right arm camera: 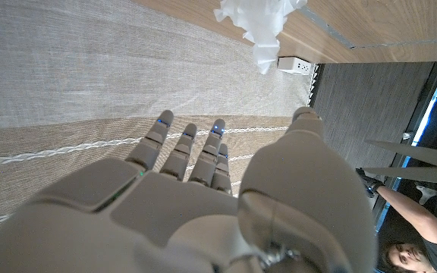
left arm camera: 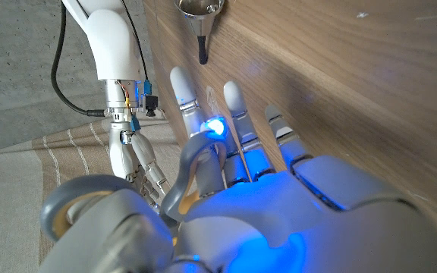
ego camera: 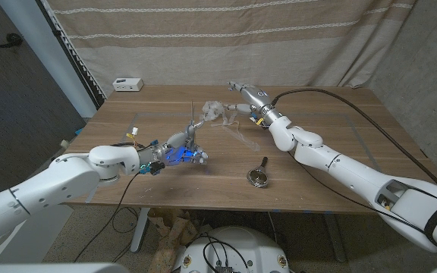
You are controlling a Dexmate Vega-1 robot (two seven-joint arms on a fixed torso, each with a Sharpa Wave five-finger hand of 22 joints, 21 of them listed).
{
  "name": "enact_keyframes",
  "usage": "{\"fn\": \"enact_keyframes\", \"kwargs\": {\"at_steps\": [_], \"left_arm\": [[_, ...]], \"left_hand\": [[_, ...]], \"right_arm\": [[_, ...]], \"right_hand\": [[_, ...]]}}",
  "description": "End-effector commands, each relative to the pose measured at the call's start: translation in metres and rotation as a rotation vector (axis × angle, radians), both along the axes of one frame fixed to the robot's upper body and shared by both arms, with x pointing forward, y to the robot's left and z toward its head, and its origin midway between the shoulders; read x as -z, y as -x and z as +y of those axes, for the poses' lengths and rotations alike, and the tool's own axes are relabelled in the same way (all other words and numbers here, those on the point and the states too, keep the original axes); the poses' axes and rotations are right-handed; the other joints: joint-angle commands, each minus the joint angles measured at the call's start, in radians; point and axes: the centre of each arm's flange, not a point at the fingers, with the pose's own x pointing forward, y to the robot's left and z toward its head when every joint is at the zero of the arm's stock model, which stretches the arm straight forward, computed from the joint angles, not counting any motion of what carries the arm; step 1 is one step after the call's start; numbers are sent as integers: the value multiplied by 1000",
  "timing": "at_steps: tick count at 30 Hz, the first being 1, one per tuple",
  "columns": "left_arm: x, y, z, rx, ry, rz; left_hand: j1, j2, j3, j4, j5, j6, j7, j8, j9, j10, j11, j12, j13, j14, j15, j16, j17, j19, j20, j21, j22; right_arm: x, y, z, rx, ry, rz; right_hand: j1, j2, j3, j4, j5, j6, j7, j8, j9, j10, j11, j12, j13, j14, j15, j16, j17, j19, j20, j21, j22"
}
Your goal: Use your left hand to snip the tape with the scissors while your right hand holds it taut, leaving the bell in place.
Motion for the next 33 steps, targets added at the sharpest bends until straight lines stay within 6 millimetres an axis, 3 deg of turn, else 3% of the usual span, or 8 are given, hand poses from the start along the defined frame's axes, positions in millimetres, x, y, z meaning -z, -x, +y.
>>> {"fn": "enact_keyframes", "kwargs": {"at_steps": [1,8,9,10,14,25,28,33], "left_arm": [[0,1,0,-12,1,-9],[2,0,0,-11,11,-1],[2,0,1,-15,13,-2],[2,0,1,-12,10,-1],[4,0,2,-15,16,4],[4,-2,3,-5,13,7],[4,-3,4,-7,14,7],[4,-3,4,-7,14,8]], "left_hand": [[-37,-53,-107,69,5,-36,38,1,2,16,-10,30,76,1,-7,9,1,-7,-5,-3,1],[-36,-52,-107,67,7,-34,36,0,3,16,-9,30,76,-1,-6,13,1,-8,-6,-2,1],[-35,-52,-107,67,7,-34,37,0,3,16,-8,30,76,-1,-6,12,0,-8,-6,-2,1],[-35,-52,-107,67,7,-34,37,0,4,16,-9,30,76,-1,-7,13,0,-8,-6,-2,1],[-35,-52,-107,66,8,-31,36,0,3,18,-9,30,76,0,-9,13,-4,-8,-7,-2,2],[-34,-52,-107,64,10,-29,37,-2,5,21,-9,31,76,-2,-7,17,-4,-8,-7,-1,2],[-34,-52,-107,64,11,-29,35,-2,6,21,-8,31,76,-3,-8,20,-3,-8,-7,-1,2],[-33,-52,-107,64,12,-27,36,-3,5,23,-10,31,76,-1,-8,20,-7,-8,-7,-1,2]], "right_arm": [[0,-4,26,-26,45,4],[4,-9,39,-21,55,8],[5,-10,41,-19,60,11],[6,-11,42,-15,59,10],[8,-15,48,-2,55,9],[5,-23,55,33,64,0],[5,-26,56,36,70,11],[5,-29,58,61,88,4]], "right_hand": [[-11,2,-10,-1,7,0,10,8,1,8,-4,11,2,24,-127,11,3,27,-40,14,7],[-23,12,-12,4,8,23,30,18,0,15,33,17,2,62,-111,26,10,37,-44,26,21],[-27,15,-13,5,8,23,32,18,0,15,33,18,2,90,-127,38,17,64,-56,44,31],[-29,20,-13,3,9,30,40,20,-1,28,36,23,2,164,-155,71,33,131,-80,87,54],[-23,29,-7,-9,10,47,63,23,-2,46,44,30,2,272,-175,132,82,219,-110,175,115],[-4,27,-1,-30,7,122,66,40,0,96,83,44,2,357,-180,207,158,278,-118,269,191],[3,23,0,-37,5,93,89,24,0,109,85,45,2,383,-182,232,181,292,-124,295,211],[10,22,2,-45,2,100,98,24,2,146,84,54,3,419,-183,266,209,317,-135,328,233]]}}
